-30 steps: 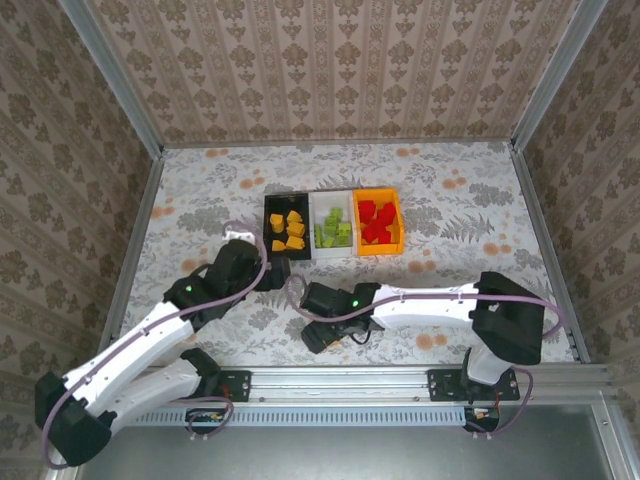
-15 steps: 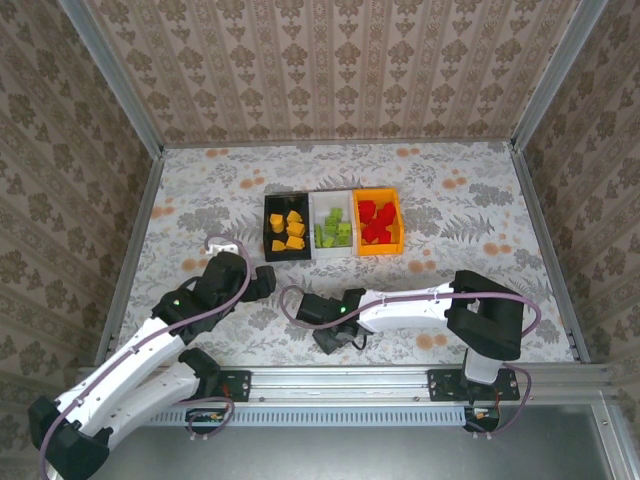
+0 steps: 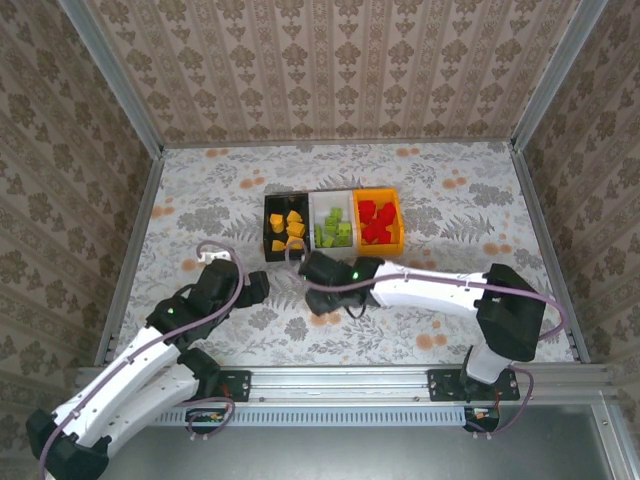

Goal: Sort the legos into containers by color

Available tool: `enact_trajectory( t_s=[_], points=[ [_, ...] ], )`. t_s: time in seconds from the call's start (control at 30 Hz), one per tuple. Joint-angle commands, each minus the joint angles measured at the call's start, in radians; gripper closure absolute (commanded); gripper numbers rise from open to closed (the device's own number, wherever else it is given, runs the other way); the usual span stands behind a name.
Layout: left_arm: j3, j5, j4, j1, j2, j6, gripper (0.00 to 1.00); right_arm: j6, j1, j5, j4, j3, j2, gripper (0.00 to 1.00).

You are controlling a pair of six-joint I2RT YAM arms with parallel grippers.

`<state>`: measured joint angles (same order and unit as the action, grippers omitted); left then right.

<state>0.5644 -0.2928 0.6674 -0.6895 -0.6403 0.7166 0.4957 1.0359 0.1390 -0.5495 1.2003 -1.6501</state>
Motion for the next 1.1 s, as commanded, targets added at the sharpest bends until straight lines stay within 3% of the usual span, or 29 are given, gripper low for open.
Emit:
enact_trajectory(
  t_s=[0.0,0.4,0.53,0.6,0.7,0.83,1.07],
  points=[
    [-0.021,-0.018,0.037,0.009,0.039,0.038,0.0,-0.043,-0.06,-0.027,0.044,0.151,-0.065,0.64],
    [-0.043,0.031,0.047,0.013,0.06,0.053,0.0,-0.034,-0.197,0.036,-0.063,0.755,-0.552,0.58],
    [-0.049,0.039,0.041,0.015,0.06,0.053,0.0,-0.018,-0.222,0.038,-0.101,0.894,-0.643,0.48],
    [-0.045,0.037,0.042,0.016,0.06,0.049,0.0,-0.011,-0.229,0.032,-0.112,0.941,-0.661,0.36],
    [-0.041,0.03,0.046,0.016,0.06,0.044,0.0,-0.018,-0.229,0.018,-0.087,0.95,-0.634,0.26],
    [-0.035,0.023,0.038,0.016,0.06,0.039,0.0,-0.024,-0.23,0.018,-0.029,0.882,-0.532,0.22],
    [-0.03,0.001,-0.042,0.017,0.05,0.011,0.0,-0.007,-0.23,0.047,0.225,0.462,-0.178,0.18]
  ],
)
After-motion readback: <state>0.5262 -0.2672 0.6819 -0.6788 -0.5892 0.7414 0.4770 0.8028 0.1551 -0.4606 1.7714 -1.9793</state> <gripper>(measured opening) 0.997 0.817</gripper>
